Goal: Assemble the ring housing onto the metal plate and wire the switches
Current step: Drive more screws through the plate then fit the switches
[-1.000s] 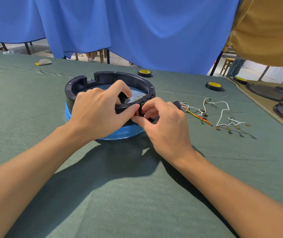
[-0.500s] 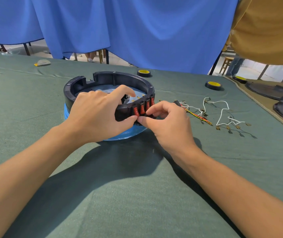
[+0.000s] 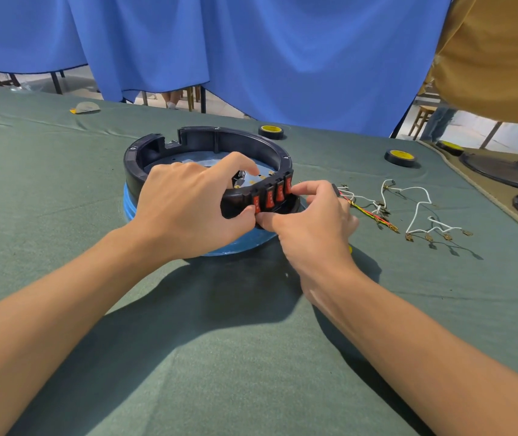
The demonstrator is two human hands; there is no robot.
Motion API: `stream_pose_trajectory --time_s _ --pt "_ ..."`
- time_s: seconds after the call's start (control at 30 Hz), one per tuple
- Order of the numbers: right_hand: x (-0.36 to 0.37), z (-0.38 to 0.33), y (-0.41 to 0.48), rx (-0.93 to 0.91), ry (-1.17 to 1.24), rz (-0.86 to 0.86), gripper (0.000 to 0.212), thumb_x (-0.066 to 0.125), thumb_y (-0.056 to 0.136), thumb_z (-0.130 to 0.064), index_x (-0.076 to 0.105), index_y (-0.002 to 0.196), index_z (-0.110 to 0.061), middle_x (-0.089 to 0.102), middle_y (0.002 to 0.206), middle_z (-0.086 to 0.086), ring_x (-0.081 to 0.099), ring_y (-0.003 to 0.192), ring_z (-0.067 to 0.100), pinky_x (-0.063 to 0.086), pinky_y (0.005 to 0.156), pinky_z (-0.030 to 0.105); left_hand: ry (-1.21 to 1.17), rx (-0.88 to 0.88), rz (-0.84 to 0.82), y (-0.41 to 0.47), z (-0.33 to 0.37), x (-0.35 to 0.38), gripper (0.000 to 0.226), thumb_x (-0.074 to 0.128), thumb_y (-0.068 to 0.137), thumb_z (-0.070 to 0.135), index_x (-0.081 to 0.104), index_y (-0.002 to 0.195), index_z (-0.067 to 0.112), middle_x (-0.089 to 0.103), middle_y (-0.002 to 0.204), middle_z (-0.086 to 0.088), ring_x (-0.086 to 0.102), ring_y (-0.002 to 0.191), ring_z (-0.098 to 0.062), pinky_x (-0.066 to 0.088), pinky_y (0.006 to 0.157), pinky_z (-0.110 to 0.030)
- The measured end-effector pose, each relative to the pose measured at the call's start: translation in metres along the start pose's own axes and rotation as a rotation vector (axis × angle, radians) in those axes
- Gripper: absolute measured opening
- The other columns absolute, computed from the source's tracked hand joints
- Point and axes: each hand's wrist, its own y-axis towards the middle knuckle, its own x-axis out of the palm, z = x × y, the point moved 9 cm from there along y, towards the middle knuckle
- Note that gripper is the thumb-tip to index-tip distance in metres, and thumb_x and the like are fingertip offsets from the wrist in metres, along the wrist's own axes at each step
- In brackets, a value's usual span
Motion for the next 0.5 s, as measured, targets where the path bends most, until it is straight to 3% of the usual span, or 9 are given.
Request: stream_pose_trajectory --time_s 0.23,0.4,0.5 --pt "-0.008 -0.016 0.005 -0.161 -0.19 0.038 0.043 0.068 0.074 -0.033 0.043 0.109 -0.031 0.033 0.112 -0.005 0.029 0.11 0.019 0.033 0.094 0.032 0.052 -0.014 0.098 0.0 0.004 -0.008 0.048 0.042 0.088 0.06 0.072 0.089 0.023 0.06 0.049 0.002 0.061 0.049 -0.029 0.033 0.052 -0.026" --pt "-0.042 -0.022 0.036 -0.358 -0.231 0.088 0.017 0.057 0.084 -0.017 0.061 0.099 -0.022 0.053 0.104 -0.002 0.048 0.104 0.021 0.034 0.083 0.028 0.088 -0.001 0.116 -0.001 0.004 -0.008 0.037 0.052 0.092 0.048 0.077 0.076 0.026 0.053 0.043 0.0 0.052 0.043 -0.028 0.035 0.047 -0.025" --pt "-0.051 -0.013 0.063 -0.475 -0.417 0.057 0.023 0.054 0.087 -0.009 0.064 0.105 -0.017 0.061 0.112 0.002 0.051 0.11 0.022 0.039 0.088 0.031 0.092 0.008 0.134 -0.003 0.004 -0.008 0.033 0.055 0.091 0.046 0.078 0.079 0.025 0.057 0.044 0.0 0.055 0.043 -0.029 0.032 0.049 -0.022"
